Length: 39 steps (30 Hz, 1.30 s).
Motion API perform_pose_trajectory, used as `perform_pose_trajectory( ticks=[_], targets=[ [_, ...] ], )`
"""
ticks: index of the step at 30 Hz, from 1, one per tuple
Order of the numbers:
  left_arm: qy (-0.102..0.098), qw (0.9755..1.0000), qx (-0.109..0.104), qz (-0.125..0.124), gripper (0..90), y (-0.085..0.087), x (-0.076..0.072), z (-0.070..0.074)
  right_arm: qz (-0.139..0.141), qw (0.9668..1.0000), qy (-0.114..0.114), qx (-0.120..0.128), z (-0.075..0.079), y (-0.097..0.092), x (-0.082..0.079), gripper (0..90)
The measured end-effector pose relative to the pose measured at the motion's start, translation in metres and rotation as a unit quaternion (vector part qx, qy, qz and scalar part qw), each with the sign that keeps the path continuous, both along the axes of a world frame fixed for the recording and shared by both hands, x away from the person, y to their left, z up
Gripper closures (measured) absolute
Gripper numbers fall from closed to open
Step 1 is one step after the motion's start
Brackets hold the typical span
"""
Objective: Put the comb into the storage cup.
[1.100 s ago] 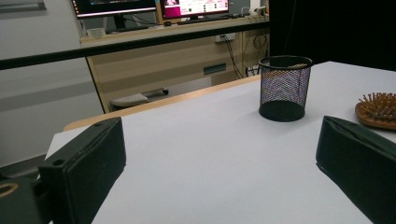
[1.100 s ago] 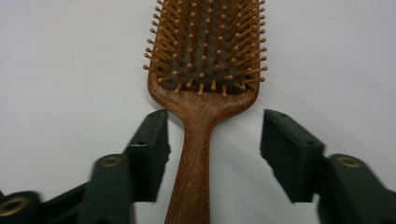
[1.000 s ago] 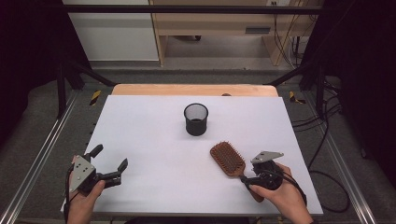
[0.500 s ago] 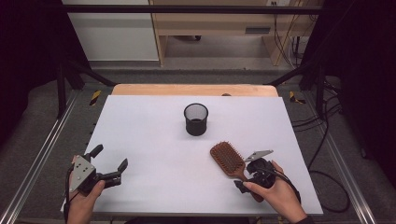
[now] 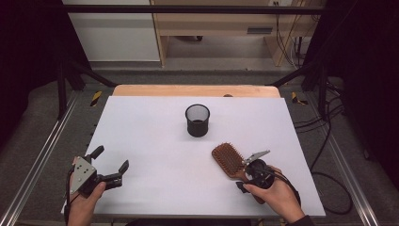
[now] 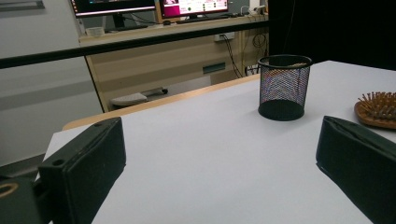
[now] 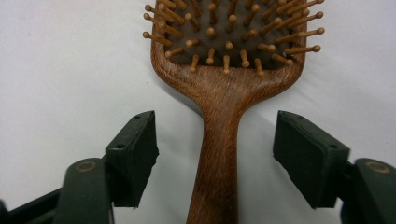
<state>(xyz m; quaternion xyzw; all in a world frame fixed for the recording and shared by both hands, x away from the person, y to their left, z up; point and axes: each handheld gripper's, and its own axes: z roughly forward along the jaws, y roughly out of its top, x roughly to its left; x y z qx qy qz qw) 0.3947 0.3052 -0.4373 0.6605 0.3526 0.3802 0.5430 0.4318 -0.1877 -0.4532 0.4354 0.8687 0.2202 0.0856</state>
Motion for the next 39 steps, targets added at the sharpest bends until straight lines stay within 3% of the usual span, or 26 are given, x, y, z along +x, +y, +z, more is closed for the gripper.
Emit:
perform_pose_trajectory(
  ticks=[13, 17, 39],
  targets=[
    [0.002, 1.0, -0.001, 0.0, 1.9, 0.0, 0.0003, -0.0002, -0.012, 0.9999, 0.008, -0.009, -0.0017, 0.0038, 0.0024, 56.1],
    [0.002, 1.0, 0.0, 0.001, 1.9, 0.0, 0.0004, -0.0002, -0.015, 0.9997, 0.001, -0.017, -0.0023, 0.003, 0.0021, 62.8],
    [0.001, 1.0, 0.0, 0.0, 2.0, -0.0008, 0.0002, 0.0005, -0.014, 0.9997, -0.007, -0.02, -0.0042, 0.0028, 0.0009, 72.5]
  ],
)
